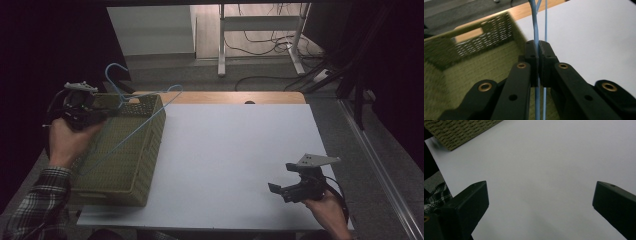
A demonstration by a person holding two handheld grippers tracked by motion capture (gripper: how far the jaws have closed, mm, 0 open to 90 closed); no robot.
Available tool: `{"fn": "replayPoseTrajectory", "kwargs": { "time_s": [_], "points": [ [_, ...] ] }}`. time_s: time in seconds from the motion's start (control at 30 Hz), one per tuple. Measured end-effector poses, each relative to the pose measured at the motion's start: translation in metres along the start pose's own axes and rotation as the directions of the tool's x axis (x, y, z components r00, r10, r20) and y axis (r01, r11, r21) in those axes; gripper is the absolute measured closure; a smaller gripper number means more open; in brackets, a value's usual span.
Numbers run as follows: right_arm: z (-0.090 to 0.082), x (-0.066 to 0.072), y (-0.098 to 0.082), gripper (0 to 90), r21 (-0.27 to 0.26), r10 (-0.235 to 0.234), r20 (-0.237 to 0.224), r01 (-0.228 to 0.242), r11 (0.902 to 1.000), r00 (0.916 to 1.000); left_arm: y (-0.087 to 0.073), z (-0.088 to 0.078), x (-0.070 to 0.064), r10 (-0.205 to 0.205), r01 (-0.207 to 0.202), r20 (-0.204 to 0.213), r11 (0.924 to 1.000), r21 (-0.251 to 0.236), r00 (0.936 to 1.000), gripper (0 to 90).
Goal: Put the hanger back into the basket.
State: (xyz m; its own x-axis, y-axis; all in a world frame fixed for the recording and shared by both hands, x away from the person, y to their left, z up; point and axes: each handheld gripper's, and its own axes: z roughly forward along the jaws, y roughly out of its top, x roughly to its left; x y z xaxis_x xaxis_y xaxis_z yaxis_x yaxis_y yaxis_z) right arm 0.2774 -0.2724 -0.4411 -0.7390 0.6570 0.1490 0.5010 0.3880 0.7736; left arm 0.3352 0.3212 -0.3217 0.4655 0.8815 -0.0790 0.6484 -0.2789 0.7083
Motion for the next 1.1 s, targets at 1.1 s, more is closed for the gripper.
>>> {"fn": "replayPoseTrajectory", "kwargs": {
  "time_s": [1.1],
  "points": [
    [0.007,0.000,-0.008,0.4,0.055,-0.016,0.017,0.015,0.9984,0.9997,-0.075,0.035,0.074,-0.099,0.100,-0.061,0.9950,0.008,0.9932,87.7]
  ]
}}
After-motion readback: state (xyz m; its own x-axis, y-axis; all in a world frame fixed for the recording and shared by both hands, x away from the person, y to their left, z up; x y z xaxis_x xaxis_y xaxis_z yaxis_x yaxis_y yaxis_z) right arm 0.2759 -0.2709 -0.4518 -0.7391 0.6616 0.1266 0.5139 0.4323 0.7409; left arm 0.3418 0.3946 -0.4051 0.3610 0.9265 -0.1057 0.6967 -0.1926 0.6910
